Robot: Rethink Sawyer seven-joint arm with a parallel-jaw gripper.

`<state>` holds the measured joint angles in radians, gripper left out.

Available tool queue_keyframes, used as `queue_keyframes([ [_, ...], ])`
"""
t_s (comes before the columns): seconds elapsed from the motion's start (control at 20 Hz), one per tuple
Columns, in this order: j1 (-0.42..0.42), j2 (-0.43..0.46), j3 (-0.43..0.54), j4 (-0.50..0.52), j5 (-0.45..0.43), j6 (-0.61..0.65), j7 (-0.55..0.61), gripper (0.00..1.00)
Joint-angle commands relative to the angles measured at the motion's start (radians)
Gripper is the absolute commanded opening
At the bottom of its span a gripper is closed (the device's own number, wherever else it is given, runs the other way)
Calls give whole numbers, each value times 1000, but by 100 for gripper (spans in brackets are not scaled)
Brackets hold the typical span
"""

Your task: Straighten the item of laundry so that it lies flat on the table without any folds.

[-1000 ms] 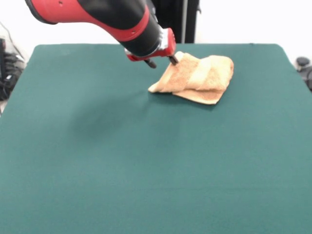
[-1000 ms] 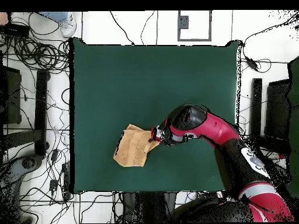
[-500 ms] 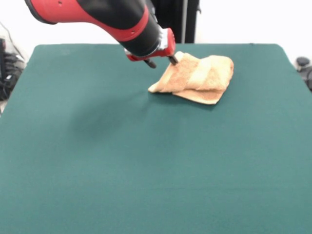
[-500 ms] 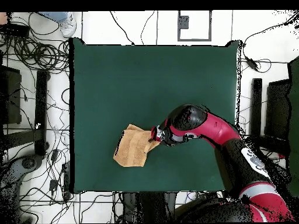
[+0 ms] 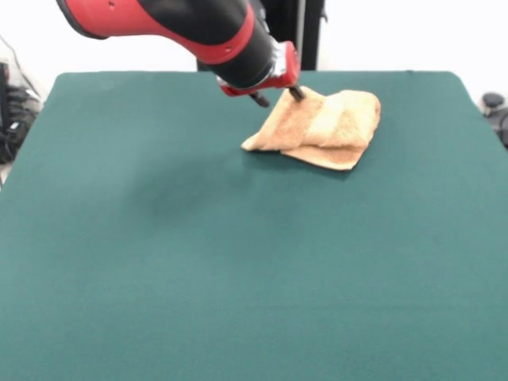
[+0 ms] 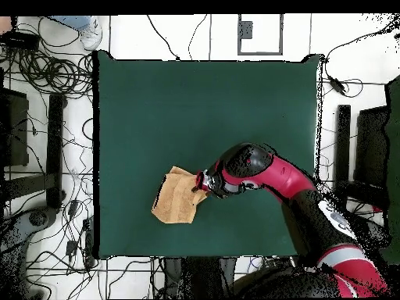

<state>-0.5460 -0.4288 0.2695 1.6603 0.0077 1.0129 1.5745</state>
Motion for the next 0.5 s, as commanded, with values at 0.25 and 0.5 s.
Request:
queue_keyframes([
  [0.25, 28, 47, 157, 156, 120, -175, 86, 100],
  [0.5, 32, 55, 168, 168, 130, -217, 92, 100],
])
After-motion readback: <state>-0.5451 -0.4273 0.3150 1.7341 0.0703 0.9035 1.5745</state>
